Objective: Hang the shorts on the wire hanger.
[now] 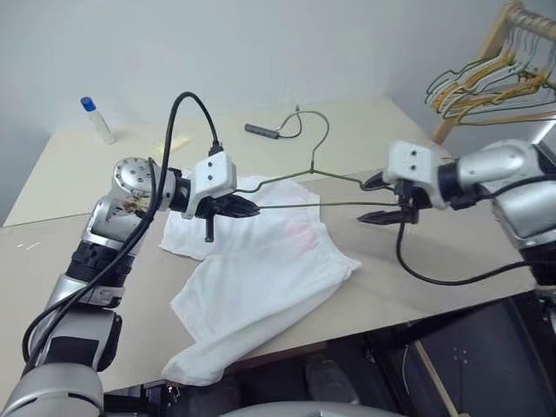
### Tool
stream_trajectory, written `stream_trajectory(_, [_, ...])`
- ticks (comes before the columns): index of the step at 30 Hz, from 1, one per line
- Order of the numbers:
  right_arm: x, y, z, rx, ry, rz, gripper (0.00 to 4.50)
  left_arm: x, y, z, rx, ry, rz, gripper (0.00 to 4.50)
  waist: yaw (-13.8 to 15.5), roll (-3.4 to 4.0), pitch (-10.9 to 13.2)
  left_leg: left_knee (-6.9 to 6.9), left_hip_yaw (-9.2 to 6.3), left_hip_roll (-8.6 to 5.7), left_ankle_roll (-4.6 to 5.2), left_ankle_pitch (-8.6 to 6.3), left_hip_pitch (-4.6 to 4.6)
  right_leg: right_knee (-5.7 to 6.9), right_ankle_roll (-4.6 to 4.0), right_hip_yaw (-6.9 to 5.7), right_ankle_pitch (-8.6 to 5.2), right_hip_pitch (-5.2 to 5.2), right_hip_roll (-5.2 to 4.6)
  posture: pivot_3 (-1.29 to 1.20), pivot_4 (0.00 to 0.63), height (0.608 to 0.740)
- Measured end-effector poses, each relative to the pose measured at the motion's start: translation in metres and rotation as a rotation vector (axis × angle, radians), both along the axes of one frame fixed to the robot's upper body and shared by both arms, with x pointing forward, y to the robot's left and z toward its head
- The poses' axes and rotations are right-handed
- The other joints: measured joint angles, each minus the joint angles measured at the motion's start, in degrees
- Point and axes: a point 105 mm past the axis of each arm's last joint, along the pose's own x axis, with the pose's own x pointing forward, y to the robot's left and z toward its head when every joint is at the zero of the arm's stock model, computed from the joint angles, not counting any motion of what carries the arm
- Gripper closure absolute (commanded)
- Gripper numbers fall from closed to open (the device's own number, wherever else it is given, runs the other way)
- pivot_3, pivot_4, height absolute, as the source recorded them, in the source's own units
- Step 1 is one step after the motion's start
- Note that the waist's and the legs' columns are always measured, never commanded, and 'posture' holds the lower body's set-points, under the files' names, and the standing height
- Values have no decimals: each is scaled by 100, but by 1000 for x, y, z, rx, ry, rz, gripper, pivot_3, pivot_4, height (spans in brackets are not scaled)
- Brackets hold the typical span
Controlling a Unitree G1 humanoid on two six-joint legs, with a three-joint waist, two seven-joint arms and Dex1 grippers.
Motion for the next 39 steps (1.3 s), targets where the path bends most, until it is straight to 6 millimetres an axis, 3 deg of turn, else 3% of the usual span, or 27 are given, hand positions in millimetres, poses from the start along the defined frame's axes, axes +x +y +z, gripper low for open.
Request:
stream_trajectory(3, [0, 5, 2, -5, 15, 21, 2936, 0, 1, 0, 3, -1, 3, 4500, 61, 1, -1, 42, -1, -6, 1, -1, -66, 36, 1, 1, 2, -65, -2, -187, 0, 740])
stream_trajectory(6, [-4, 6, 1, -16, 31, 46, 4032, -1, 2, -2, 4, 3, 2, 4500, 97, 1, -1, 51, -1, -9, 3, -2, -71, 41, 1, 1, 2, -70, -3, -195, 0, 740])
stream_trajectory(8, [-7, 7, 2, -21, 28, 64, 4470, -2, 2, -2, 8, 3, 0, 4500, 104, 1, -1, 51, -1, -8, 3, -2, -69, 42, 1, 0, 2, -69, -2, -202, 0, 740])
stream_trajectory(12, [-12, 6, 1, -28, 24, 76, 4470, -3, 1, -2, 12, -10, -18, 4500, 97, 1, -1, 50, 0, -9, 3, -2, -68, 42, 2, 0, 2, -68, -1, -211, 0, 740])
stream_trajectory(15, [-14, 5, 2, -19, 15, 73, 4500, -4, 0, -3, 6, -2, -28, 3740, 90, 1, -1, 50, 0, -9, 3, -2, -67, 43, 2, 0, 2, -68, -1, -213, 0, 740])
stream_trajectory(21, [-32, -5, -9, 52, 97, 25, 4500, 4, 4, 2, -43, -12, -38, 1812, 88, 2, -1, 51, -2, -9, 3, -2, -67, 43, 2, -2, 2, -66, -1, -219, 0, 740])
stream_trajectory(25, [-50, -33, -24, 140, 227, -153, 4500, 25, 32, 10, -117, -50, 120, 560, 102, 1, -2, 53, -5, -8, 5, -3, -68, 41, 2, -6, 2, -63, -1, -221, 0, 740])
stream_trajectory(27, [-57, -51, -40, 206, 346, -319, 4500, 31, 51, 28, -204, -108, 214, 49, 84, 1, -2, 53, -5, -5, 7, -4, -68, 42, 1, -4, 2, -63, -2, -217, 0, 740])
stream_trajectory(30, [-67, -71, -58, 306, 493, -555, 4500, 21, 60, 45, -355, -190, 259, 49, 76, 15, -13, 51, -3, -2, 10, -7, -63, 45, 1, 2, 2, -59, -6, -205, 0, 740])
stream_trajectory(35, [-78, -86, -87, 480, 739, -847, 4500, -14, 48, 29, -414, -90, 210, 49, 114, 17, -20, 57, -3, -1, 11, -7, -57, 61, 0, 5, 2, -55, -2, -189, 0, 740])
stream_trajectory(39, [-84, -90, -109, 532, 895, -975, 4500, -33, 39, 35, -414, -64, 173, 49, 139, 23, -24, 57, 0, -5, 12, -8, -58, 55, 1, 5, 2, -53, 0, -178, 0, 740])
